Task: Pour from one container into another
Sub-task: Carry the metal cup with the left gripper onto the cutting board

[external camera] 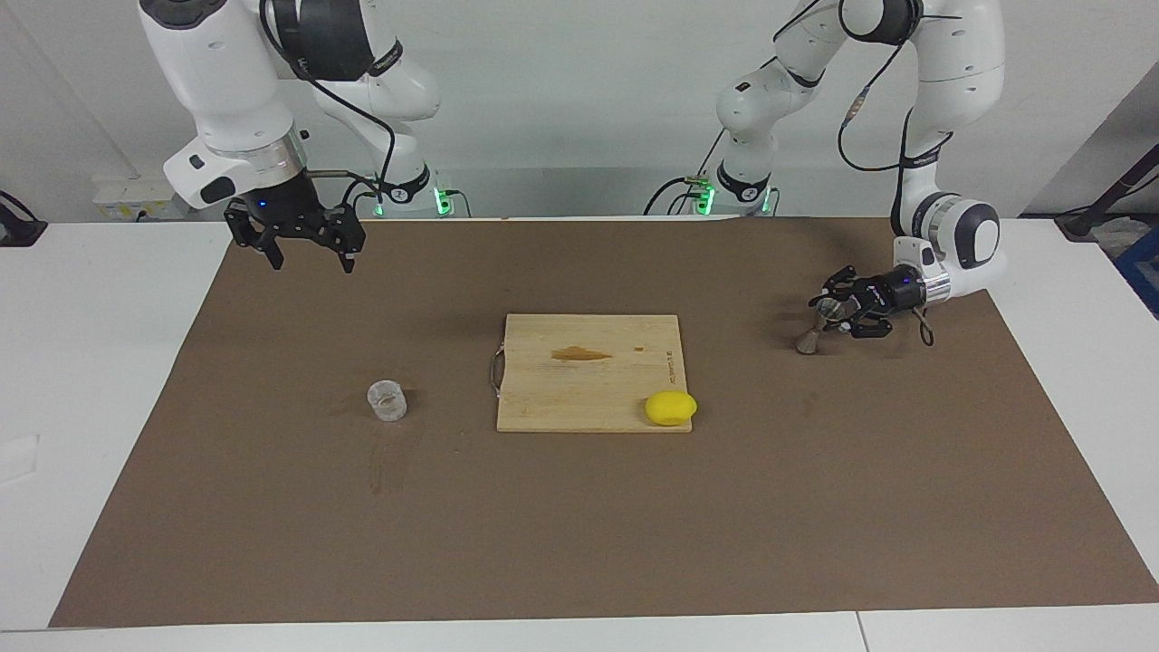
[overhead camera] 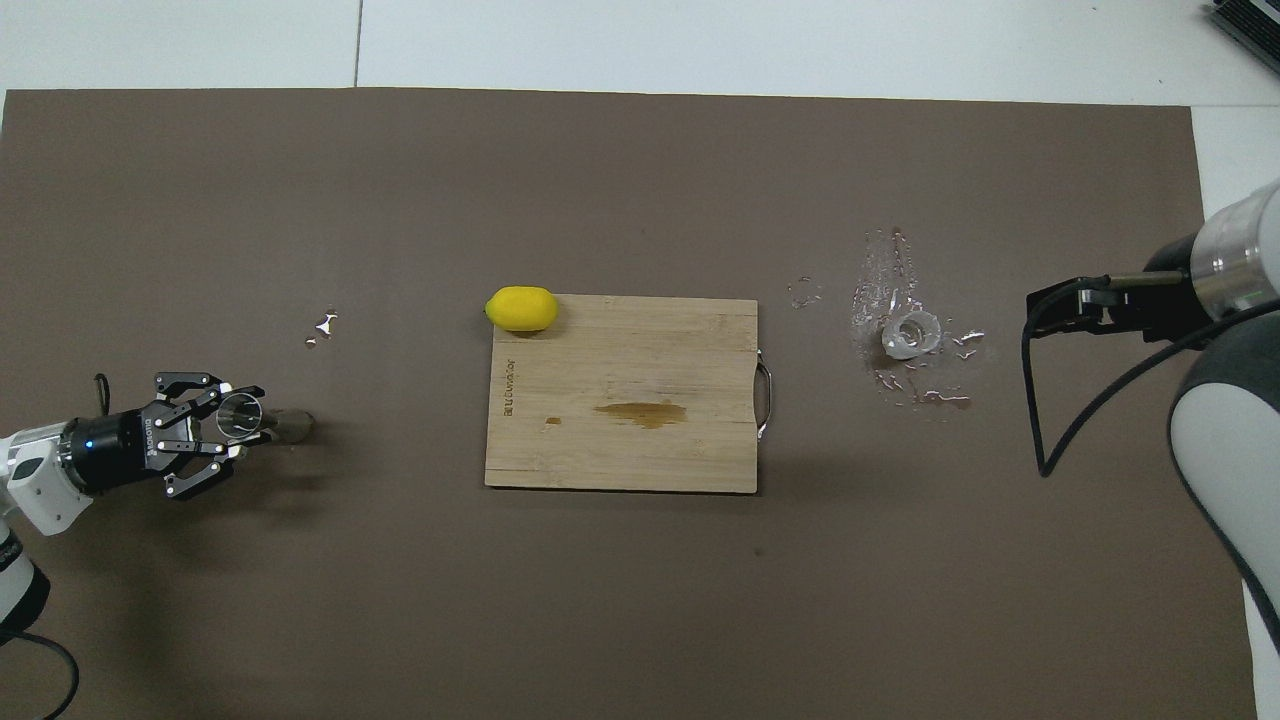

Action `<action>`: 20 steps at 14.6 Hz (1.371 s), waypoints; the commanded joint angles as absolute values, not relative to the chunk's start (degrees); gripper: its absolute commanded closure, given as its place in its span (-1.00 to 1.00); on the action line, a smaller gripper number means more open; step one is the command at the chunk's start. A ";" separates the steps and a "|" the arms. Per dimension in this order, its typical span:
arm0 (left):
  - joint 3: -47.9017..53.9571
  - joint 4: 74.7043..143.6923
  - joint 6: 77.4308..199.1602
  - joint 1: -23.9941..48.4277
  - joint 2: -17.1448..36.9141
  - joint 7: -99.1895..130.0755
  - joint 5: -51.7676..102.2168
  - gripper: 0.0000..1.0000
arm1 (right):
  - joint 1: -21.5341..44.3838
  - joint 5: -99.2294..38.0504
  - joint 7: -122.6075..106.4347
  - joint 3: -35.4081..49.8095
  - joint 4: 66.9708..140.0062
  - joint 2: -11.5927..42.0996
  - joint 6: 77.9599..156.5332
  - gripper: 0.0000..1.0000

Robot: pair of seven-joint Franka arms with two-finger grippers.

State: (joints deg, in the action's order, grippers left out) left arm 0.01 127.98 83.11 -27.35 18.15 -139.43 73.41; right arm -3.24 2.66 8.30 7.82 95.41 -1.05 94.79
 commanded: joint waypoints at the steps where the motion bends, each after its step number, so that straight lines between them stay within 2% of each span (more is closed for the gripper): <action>1: -0.26 127.09 81.65 -22.43 17.49 -136.23 75.31 0.68 | -3.78 3.08 7.56 8.09 96.42 -2.20 94.83 -1.00; 3: -0.26 127.62 81.91 -19.00 16.79 -136.14 77.51 0.60 | -3.78 3.08 7.56 8.09 96.42 -2.20 94.83 -1.00; 8: -0.26 131.39 83.58 -8.90 13.02 -134.83 85.59 0.61 | -3.78 3.08 7.56 8.09 96.42 -2.20 94.83 -1.00; 11: -0.18 134.20 88.75 -1.96 10.11 -134.56 92.00 0.63 | -3.78 3.08 7.56 8.09 96.42 -2.20 94.75 -1.00; 20: -0.09 133.60 105.28 22.57 10.72 -135.35 118.54 0.53 | -3.78 3.08 7.56 8.09 96.42 -2.20 94.75 -1.00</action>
